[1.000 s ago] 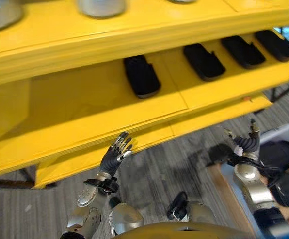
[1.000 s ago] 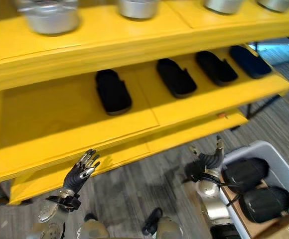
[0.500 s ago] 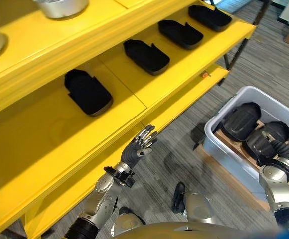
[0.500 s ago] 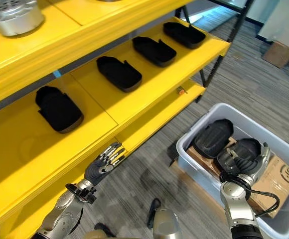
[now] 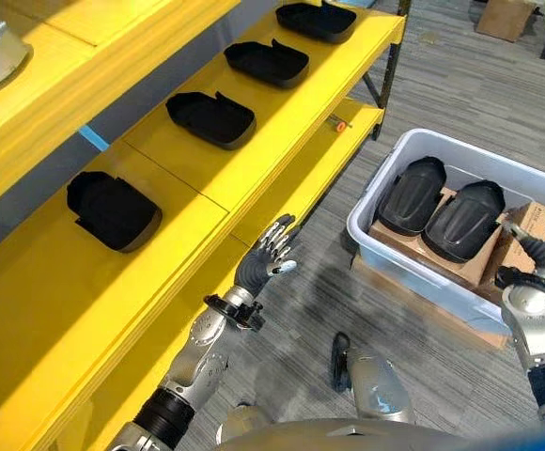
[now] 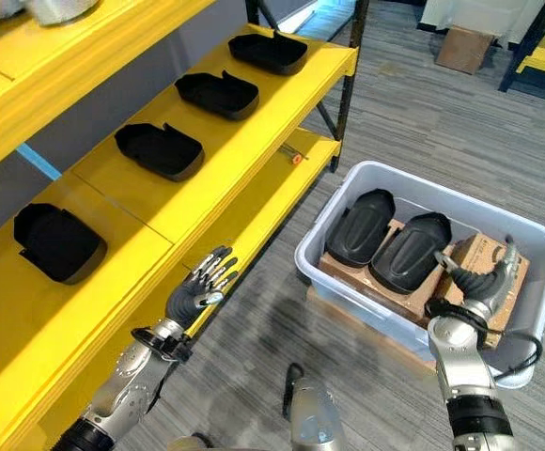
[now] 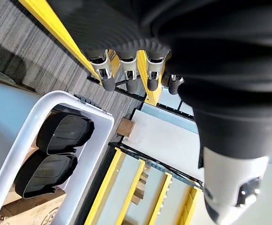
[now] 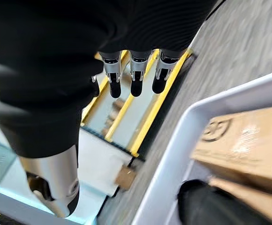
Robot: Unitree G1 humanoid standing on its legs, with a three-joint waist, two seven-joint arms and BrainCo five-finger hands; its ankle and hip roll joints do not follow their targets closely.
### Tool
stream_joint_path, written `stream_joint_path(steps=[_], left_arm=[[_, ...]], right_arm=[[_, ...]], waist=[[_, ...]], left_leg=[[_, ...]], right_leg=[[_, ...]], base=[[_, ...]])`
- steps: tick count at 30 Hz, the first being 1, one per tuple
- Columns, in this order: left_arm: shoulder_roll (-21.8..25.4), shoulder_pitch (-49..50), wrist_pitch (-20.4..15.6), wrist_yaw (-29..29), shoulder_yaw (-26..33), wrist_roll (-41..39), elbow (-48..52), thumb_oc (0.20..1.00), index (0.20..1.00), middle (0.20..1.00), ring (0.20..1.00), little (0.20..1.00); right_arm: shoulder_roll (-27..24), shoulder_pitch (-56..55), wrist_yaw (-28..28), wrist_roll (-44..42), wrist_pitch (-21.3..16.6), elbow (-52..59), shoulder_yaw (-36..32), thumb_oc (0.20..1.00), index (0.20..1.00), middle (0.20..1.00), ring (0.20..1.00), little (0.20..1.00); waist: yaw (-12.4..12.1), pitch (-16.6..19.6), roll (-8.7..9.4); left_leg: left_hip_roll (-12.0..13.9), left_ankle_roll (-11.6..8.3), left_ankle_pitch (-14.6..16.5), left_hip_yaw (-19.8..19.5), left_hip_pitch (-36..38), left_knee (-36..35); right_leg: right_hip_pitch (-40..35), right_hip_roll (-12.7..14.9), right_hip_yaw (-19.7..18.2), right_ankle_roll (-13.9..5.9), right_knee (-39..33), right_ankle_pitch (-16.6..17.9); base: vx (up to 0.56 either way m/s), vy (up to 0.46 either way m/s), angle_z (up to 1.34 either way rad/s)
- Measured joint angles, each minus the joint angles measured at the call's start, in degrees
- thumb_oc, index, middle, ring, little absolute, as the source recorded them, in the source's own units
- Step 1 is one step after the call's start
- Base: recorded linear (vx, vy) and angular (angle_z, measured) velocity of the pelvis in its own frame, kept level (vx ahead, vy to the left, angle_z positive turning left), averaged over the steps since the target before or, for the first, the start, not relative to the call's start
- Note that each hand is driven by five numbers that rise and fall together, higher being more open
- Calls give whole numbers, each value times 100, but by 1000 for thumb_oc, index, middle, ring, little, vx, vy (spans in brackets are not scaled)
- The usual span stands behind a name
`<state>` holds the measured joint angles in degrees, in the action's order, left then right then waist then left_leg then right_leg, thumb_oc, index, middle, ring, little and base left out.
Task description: Move parts from the plastic box to the shelf.
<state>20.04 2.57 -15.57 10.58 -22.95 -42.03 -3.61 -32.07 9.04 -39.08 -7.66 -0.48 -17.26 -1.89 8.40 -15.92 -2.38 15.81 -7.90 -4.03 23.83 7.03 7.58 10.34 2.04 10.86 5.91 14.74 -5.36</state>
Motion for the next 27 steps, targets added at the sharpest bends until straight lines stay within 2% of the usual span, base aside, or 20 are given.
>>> stream_joint_path(steps=[1, 3, 4, 5, 6, 7, 8, 9, 10, 11, 16, 19, 24, 27], left_arm=[[-49, 83, -57, -47, 42, 1, 15, 1000, 1000, 1000, 1000, 1000], [-112, 122, -100, -135, 115, 7, 23, 1000, 1000, 1000, 1000, 1000], [-114, 131, -96, -177, 163, 21, 23, 1000, 1000, 1000, 1000, 1000], [-113, 153, -94, -176, 229, 32, 22, 1000, 1000, 1000, 1000, 1000], [-114, 165, -89, -173, 281, 43, 21, 1000, 1000, 1000, 1000, 1000], [-115, 191, -75, -166, 287, 55, 18, 1000, 1000, 1000, 1000, 1000], [-102, 218, -56, -113, 316, 68, 14, 1000, 1000, 1000, 1000, 1000], [-78, 292, -55, -68, 447, 124, 2, 1000, 1000, 1000, 1000, 1000], [-8, 351, -33, -53, 471, 192, -12, 1000, 1000, 1000, 1000, 1000], [15, 368, -8, -31, 454, 279, -13, 1000, 1000, 1000, 1000, 1000], [182, 513, -7, 323, 479, 461, -21, 1000, 1000, 1000, 1000, 1000], [159, 523, -65, 496, 486, 455, -21, 1000, 1000, 1000, 1000, 1000], [164, 522, -91, 528, 498, 556, -21, 1000, 1000, 1000, 1000, 1000], [160, 507, -151, 514, 498, 563, -12, 1000, 1000, 1000, 1000, 1000]], right_arm=[[-2, 11, 165, 1, 1, 3, 155, 1000, 1000, 1000, 1000, 1000], [53, -39, 320, 0, 15, 4, 289, 1000, 1000, 1000, 1000, 1000], [208, -106, 371, -1, 39, 11, 335, 1000, 1000, 1000, 1000, 1000], [391, -240, 384, -1, 82, 81, 411, 1000, 1000, 1000, 1000, 1000], [504, -437, 394, -2, 124, 218, 483, 1000, 1000, 1000, 1000, 1000], [563, -690, 390, -2, 137, 365, 534, 1000, 1000, 1000, 1000, 1000], [679, -906, 356, -4, 154, 430, 538, 1000, 1000, 1000, 1000, 1000], [884, -957, 293, -61, 222, 356, 702, 1000, 1000, 1000, 1000, 1000], [1019, -939, 290, -143, 236, 352, 817, 1000, 1000, 1000, 1000, 1000], [1031, -881, 290, -185, 237, 349, 848, 1000, 1000, 1000, 1000, 1000], [1074, -573, 279, -286, 244, 338, 883, 1000, 1000, 1000, 1000, 1000], [1097, -472, 243, -304, 271, 329, 927, 1000, 1000, 1000, 1000, 1000], [1110, -377, 377, -579, 429, 278, 960, 1000, 1000, 1000, 1000, 1000], [1108, -97, 551, -691, 539, 30, 1192, 1000, 1000, 1000, 1000, 1000]], waist=[[-168, 0, 33], [-271, 11, 25], [-319, 39, 75], [-328, 74, 114], [-317, 129, 45], [-274, 177, 13], [-280, 254, -43], [-318, 351, 146], [-441, 412, 230], [-538, 418, 220], [-634, 479, 133], [-628, 540, 43], [-637, 542, 43], [-658, 547, 69]], left_leg=[[-297, 22, 164, -530, -49, -157], [-579, 149, 272, -850, -287, -180], [-886, 239, 332, -1021, -434, -392], [-1091, 341, 356, -1005, -532, -556], [-1211, 354, 353, -926, -629, -582], [-1232, 408, 384, -751, -787, -557], [-1260, 665, 332, -781, -855, -568], [-1338, 645, 325, -1200, -930, -549], [-1398, 609, 310, -1592, -892, -557], [-1370, 637, 310, -1761, -833, -584], [-1557, 865, 256, -1552, -355, -1135], [-1581, 886, 268, -1505, -165, -1279], [-1556, 896, 285, -1440, -121, -1280], [-1490, 885, 377, -1109, 106, -1281]], right_leg=[[-118, -89, -279, -76, -325, 203], [-250, -199, -466, -212, -650, 312], [-324, -189, -476, -226, -793, 322], [-431, -162, -330, -282, -934, 393], [-536, -181, -60, -295, -1029, 491], [-577, -277, 81, -268, -1040, 472], [-608, -357, 129, -188, -1023, 419], [-547, -365, -13, -113, -1009, 372], [-487, -367, -175, -128, -991, 381], [-447, -385, -239, -149, -951, 419], [-707, -253, -389, -393, -1155, 556], [-920, -267, -414, -417, -1391, 606], [-1038, -321, -464, -436, -1599, 717], [-1064, -398, -622, -525, -1512, 666]], base=[[35, -44, -117], [110, -41, -98], [102, -35, -76], [97, -29, -67], [124, -39, -29], [122, -29, 5], [101, 3, 7], [74, 44, -22], [68, 67, -55], [75, 70, -52], [111, 73, -22], [122, 94, -6], [37, 87, -9], [5, 90, -47]])
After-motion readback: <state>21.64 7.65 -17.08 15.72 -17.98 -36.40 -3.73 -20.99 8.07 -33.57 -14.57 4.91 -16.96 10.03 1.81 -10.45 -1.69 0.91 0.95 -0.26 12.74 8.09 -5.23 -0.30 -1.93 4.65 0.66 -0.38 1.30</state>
